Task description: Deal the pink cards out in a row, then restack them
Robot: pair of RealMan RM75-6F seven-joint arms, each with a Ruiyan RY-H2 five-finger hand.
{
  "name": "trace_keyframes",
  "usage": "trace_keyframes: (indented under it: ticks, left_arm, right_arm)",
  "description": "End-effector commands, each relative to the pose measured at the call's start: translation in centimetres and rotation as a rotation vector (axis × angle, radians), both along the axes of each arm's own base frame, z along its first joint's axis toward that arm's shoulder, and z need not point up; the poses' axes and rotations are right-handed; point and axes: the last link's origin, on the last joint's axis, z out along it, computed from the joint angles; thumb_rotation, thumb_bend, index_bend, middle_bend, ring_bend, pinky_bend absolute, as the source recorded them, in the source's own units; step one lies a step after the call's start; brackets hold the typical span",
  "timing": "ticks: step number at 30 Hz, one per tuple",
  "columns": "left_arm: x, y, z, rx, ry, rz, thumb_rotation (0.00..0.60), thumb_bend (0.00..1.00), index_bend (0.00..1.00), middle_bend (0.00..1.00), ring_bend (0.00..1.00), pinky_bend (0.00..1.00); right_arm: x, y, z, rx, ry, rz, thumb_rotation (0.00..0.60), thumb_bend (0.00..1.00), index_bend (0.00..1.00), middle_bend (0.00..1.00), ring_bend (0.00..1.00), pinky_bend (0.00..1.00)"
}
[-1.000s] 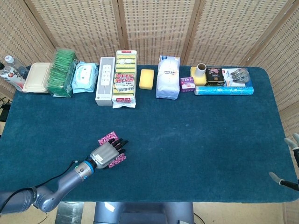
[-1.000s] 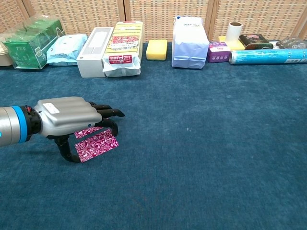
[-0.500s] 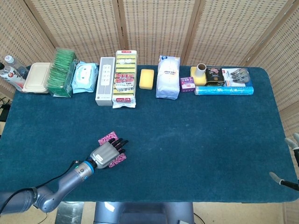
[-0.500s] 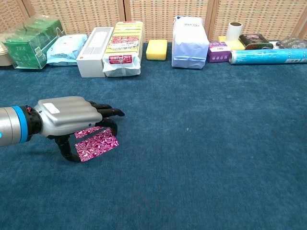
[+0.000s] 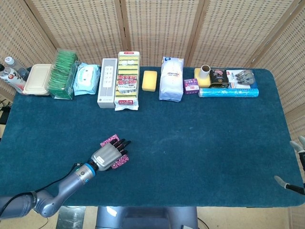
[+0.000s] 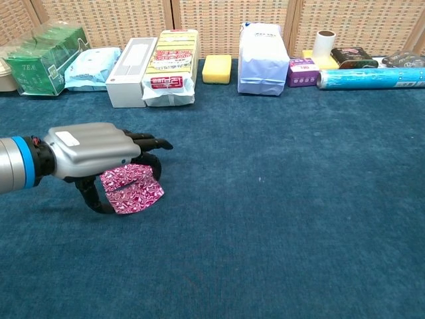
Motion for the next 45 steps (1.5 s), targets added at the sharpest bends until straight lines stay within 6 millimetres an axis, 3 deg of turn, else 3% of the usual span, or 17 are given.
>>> trace_keyframes:
  ticks: [1,14,23,29,35,45]
  left_arm:
    - [0.4,0.2,0.8,0.016,-0.015,-0.004,0.6,0.18,0.33,0.0,0.0,0.15]
    - [-0.1,0.8,2.4,0.046,-0.023,0.014,0.6,0.18,0.33,0.0,0.0,0.15]
    - [-2.4,3.3,4.7,0.135,0.013,0.056,0.6,0.18,0.33,0.0,0.0,0.15]
    - [-2.3,4.4,3.7,0.136,0.009,0.063,0.6,0.18,0.33,0.0,0.0,0.15]
    - [-1.9,4.3,2.4,0.108,-0.002,0.068,0.6,0.18,0.33,0.0,0.0,0.15]
    - [-1.5,4.4,1.9,0.109,0.034,0.067,0.6,0.18,0.33,0.0,0.0,0.15]
  right_arm:
    - [0.0,-0.1,0.0,0.001,0.001,0.0,0.6,0.0,0.09,0.0,0.0,0.0]
    - [-0.1,0.1,-0.1,0.004,0.005,-0.003,0.6,0.0,0.09,0.0,0.0,0.0]
    - [0.0,-0.1,-0.4,0.012,0.012,-0.003,0.6,0.0,0.09,0.0,0.0,0.0]
    - [0.1,-0.1,-0.6,0.015,0.018,-0.007,0.6,0.0,0.09,0.0,0.0,0.0]
    - [0.0,-0.1,-0.4,0.013,0.011,-0.01,0.6,0.0,0.09,0.0,0.0,0.0]
    - [0.0,0.0,-0.3,0.01,0.006,-0.005,0.6,0.0,0.09,0.0,0.0,0.0]
